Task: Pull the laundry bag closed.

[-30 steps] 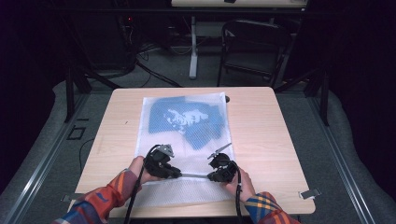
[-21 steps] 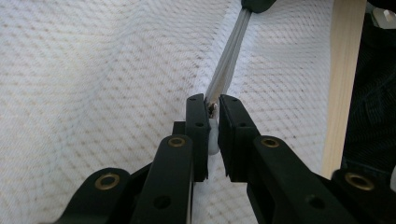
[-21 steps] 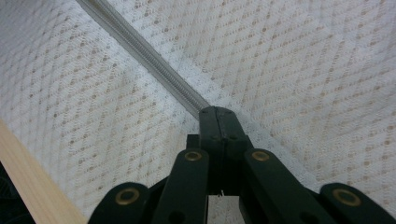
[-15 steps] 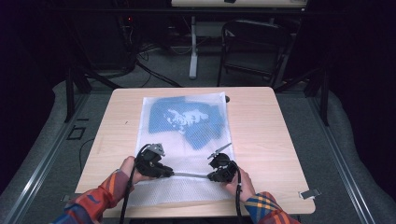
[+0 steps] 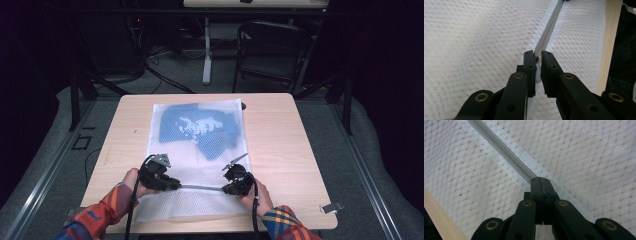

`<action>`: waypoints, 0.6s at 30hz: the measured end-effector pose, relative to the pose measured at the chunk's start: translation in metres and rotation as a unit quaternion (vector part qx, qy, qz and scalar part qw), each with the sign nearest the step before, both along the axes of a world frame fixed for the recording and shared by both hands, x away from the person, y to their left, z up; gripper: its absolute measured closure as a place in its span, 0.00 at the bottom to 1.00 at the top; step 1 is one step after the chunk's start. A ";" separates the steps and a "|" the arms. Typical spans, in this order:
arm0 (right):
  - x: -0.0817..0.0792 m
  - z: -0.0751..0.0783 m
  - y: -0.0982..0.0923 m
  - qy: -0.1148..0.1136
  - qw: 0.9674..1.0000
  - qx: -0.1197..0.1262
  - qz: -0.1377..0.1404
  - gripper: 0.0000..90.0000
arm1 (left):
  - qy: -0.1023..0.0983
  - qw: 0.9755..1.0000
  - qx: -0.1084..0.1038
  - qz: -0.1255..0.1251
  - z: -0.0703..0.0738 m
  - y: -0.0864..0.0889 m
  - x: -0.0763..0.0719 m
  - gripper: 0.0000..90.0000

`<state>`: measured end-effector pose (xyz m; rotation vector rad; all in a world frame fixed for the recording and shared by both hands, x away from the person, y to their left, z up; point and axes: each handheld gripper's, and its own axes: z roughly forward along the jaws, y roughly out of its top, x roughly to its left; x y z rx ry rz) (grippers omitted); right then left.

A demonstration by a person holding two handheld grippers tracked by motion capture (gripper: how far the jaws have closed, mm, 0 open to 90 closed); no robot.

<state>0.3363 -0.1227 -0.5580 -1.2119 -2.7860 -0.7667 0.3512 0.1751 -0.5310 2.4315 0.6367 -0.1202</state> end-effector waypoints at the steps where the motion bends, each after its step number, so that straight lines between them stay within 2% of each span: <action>1: 0.000 0.000 0.000 0.000 1.000 -0.001 0.001 1.00 | 0.000 1.000 0.000 0.000 0.000 0.001 0.000 0.92; 6: 0.000 0.000 0.000 0.000 1.000 -0.001 -0.001 1.00 | 0.002 1.000 0.001 0.004 -0.001 0.007 -0.001 0.92; 10: 0.001 0.001 -0.002 0.003 1.000 -0.003 -0.004 1.00 | 0.004 1.000 -0.001 0.004 -0.001 0.006 -0.001 0.92; 14: 0.002 0.002 -0.002 0.005 1.000 -0.017 0.002 1.00 | 0.006 1.000 -0.001 0.004 -0.002 0.003 -0.001 0.92; 16: 0.003 0.003 -0.001 0.006 1.000 -0.020 -0.004 1.00 | 0.006 1.000 0.000 0.001 -0.002 0.001 -0.002 0.92; 17: 0.002 0.003 0.001 -0.004 1.000 -0.012 -0.025 1.00 | 0.005 1.000 0.001 0.000 -0.002 0.000 -0.001 0.92; 18: 0.004 0.007 -0.001 0.003 1.000 -0.019 -0.011 1.00 | 0.005 1.000 0.001 0.000 -0.003 -0.002 -0.001 0.92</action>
